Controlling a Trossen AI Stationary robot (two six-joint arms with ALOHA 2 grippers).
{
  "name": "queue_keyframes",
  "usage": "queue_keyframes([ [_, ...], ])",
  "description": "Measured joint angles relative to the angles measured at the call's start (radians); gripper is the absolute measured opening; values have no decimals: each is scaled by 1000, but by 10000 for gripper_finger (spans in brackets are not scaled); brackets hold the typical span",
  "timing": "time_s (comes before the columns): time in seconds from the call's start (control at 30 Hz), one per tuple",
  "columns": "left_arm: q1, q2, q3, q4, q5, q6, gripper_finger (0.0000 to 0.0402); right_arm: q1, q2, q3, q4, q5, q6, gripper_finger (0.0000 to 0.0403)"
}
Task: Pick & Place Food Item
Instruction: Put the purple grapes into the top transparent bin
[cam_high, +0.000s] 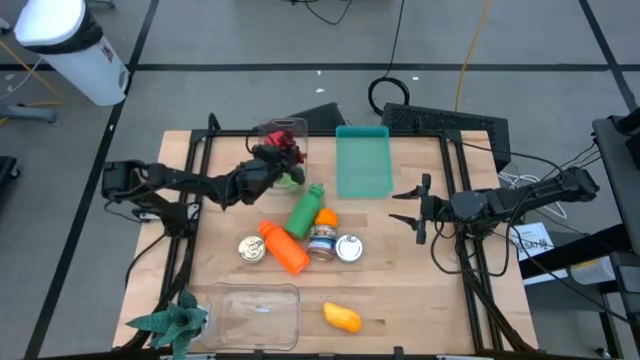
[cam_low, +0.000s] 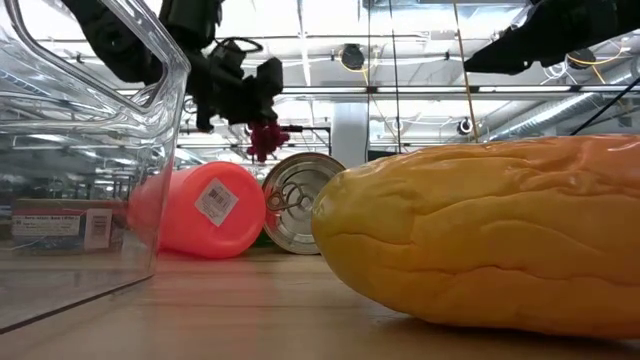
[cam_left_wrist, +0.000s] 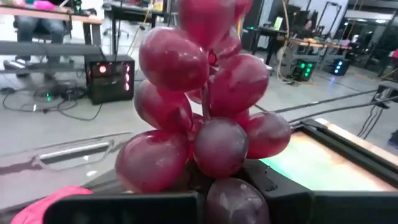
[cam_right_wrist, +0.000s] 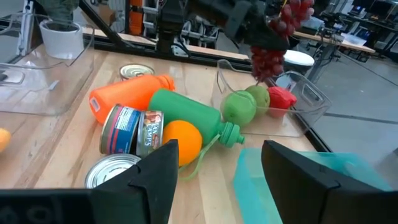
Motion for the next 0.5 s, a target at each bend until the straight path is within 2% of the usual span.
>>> queue_keyframes([
  [0.13,42,3,1,-11,8,-69,38,0,0,0,0,0,0,213],
  [0.23,73,3,8,-58,22,-90,57,0,0,0,0,0,0,214],
  [0.37,107,3,12,-106,96,-141,122,0,0,0,0,0,1,213],
  [0.5,130,4,12,-126,92,-168,206,0,5,0,0,0,1,212],
])
